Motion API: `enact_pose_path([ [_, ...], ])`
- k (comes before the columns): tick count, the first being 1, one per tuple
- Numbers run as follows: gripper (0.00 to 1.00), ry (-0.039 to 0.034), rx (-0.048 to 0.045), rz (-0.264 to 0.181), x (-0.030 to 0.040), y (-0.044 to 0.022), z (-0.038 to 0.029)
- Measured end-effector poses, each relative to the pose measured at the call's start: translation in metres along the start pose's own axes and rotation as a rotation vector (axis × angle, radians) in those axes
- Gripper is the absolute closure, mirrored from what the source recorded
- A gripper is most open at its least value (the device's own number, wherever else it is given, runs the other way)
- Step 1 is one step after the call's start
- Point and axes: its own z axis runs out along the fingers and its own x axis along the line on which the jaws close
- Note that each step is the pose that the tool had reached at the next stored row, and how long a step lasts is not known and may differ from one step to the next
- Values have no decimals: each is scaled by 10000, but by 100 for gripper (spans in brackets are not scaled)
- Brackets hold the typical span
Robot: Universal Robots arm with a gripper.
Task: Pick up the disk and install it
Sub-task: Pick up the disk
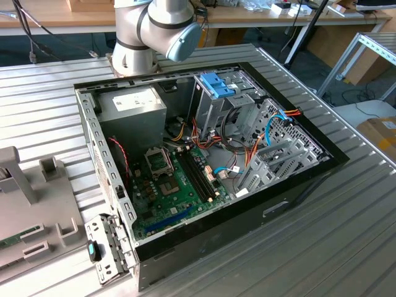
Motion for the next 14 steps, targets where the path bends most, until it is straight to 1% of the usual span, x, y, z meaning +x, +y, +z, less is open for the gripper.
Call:
enact_pose_path([
  [1,58,1,-1,1,2,-28,-1],
  [4,58,0,1,4,17,-173,2],
  [5,58,0,1,5,17,-186,6],
  [10,58,1,0,5,18,-188,5],
  [11,56,0,0,5,18,-189,6],
  [12,50,0,0,5,18,-189,5],
  [14,50,0,0,5,18,-191,8],
])
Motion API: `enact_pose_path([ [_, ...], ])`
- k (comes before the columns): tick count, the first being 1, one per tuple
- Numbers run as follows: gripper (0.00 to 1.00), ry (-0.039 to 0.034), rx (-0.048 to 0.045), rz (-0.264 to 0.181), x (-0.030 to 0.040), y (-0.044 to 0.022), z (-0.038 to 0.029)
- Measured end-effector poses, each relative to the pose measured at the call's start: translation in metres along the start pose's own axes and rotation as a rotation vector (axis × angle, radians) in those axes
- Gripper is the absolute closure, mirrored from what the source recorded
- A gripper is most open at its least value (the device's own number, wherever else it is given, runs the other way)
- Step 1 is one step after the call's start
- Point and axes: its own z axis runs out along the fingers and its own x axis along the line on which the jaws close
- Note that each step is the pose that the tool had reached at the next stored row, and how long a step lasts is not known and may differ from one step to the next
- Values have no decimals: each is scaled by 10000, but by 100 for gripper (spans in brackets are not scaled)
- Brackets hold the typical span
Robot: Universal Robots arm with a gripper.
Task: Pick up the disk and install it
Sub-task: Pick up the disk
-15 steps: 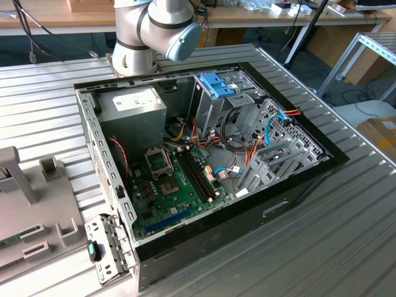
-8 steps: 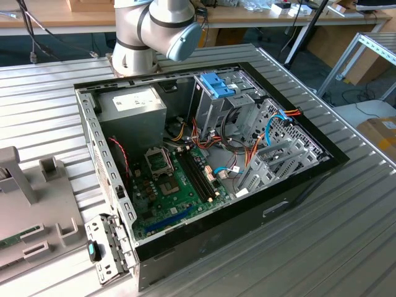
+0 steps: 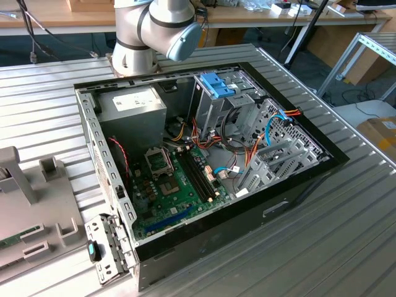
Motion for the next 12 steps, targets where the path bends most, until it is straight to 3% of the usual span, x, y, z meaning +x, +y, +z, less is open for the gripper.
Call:
enact_pose_path([
  [6,50,-6,0,-20,5,-9,250],
  [12,50,-7,0,-22,7,-15,387],
])
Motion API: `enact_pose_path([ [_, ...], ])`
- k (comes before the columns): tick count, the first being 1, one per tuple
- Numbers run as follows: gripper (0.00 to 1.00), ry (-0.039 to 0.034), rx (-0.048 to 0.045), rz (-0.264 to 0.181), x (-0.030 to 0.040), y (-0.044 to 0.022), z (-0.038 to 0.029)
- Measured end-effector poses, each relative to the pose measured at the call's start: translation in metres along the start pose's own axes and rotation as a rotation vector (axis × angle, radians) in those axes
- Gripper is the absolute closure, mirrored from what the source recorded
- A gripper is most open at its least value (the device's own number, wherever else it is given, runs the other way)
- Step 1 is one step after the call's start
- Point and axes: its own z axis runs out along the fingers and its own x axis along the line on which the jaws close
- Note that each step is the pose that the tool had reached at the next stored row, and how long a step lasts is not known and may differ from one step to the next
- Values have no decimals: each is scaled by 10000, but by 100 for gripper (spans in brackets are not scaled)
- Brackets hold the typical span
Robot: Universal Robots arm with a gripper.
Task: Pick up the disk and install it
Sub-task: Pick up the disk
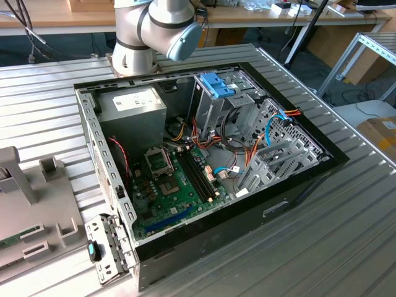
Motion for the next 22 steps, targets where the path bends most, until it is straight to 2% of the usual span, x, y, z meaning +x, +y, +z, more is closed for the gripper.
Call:
enact_pose_path([
  [2,50,0,1,0,0,-1,20],
  [5,50,0,1,0,2,-4,128],
  [9,50,1,0,0,2,-1,146],
  [13,50,-6,0,-2,-1,31,164],
  [14,50,-18,4,-5,-1,32,172],
  [15,50,-201,25,-22,-1,34,180],
  [16,50,-244,30,-24,0,36,180],
  [18,50,-245,31,-24,25,39,184],
  [22,50,-245,30,-24,31,40,199],
])
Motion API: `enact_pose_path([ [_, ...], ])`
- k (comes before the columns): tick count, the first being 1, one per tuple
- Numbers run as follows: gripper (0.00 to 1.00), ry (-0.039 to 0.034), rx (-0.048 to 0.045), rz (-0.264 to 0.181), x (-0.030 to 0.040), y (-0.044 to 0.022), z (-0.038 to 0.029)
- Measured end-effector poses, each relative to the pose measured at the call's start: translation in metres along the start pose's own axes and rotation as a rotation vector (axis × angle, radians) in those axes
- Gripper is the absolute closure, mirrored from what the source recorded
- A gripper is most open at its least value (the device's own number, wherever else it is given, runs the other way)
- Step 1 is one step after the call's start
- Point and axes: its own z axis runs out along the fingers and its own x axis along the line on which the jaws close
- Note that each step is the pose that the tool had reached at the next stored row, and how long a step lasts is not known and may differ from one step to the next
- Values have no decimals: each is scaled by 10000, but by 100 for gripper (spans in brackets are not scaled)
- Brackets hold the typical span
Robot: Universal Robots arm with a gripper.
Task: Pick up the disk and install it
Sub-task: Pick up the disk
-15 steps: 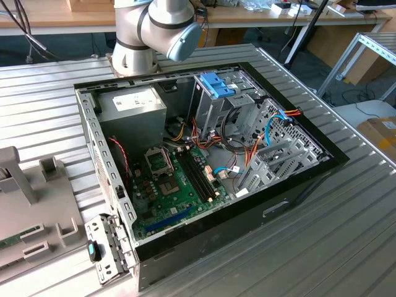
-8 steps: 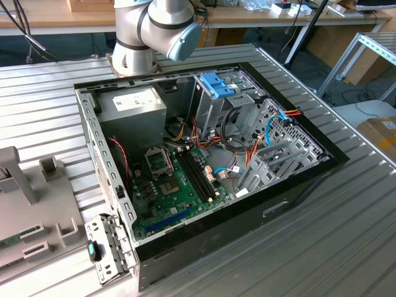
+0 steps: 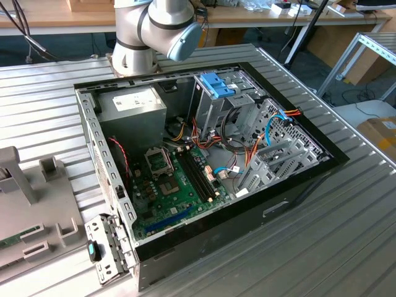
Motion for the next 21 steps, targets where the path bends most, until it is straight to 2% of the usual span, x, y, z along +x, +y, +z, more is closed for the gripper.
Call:
enact_pose_path([
  [4,50,0,0,0,0,0,1],
  [5,58,1,0,0,0,0,1],
  [6,58,0,0,0,0,0,1],
  [7,63,0,0,0,0,0,1],
  [19,63,0,1,0,0,0,4],
  [20,62,-2,4,0,0,0,6],
  [21,55,-1,3,-1,0,0,6],
])
